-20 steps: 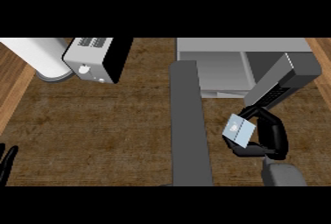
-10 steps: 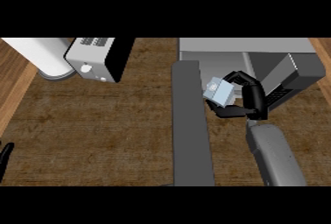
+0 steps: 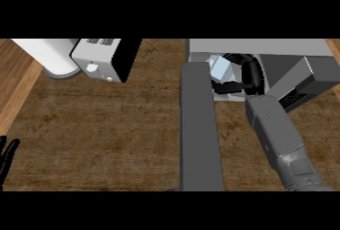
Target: Pick up the milk, place it into the microwave and close the microwave
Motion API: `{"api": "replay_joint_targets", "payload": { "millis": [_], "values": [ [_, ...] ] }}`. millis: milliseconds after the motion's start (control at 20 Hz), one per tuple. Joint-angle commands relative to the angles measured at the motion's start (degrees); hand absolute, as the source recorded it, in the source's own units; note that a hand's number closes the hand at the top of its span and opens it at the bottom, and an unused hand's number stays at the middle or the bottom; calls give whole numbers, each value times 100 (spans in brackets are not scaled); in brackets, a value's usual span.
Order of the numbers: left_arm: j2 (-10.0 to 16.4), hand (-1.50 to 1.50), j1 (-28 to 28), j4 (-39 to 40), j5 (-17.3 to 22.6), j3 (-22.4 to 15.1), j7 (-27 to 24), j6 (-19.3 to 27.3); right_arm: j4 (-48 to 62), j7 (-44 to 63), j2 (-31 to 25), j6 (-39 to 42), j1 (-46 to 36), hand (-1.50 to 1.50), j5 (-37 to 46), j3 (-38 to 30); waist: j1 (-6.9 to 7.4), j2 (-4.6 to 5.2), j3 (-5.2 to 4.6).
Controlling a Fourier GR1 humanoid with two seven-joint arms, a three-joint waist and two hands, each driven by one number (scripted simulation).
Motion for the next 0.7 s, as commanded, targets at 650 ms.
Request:
{"api": "replay_joint_targets", "payload": {
  "millis": [650],
  "values": [
    [-87, -150, -398, -76, -208, -423, 68, -55, 1986, -319, -700, -1086, -1549, 150, 428, -322, 475, 217, 17]
  ]
}}
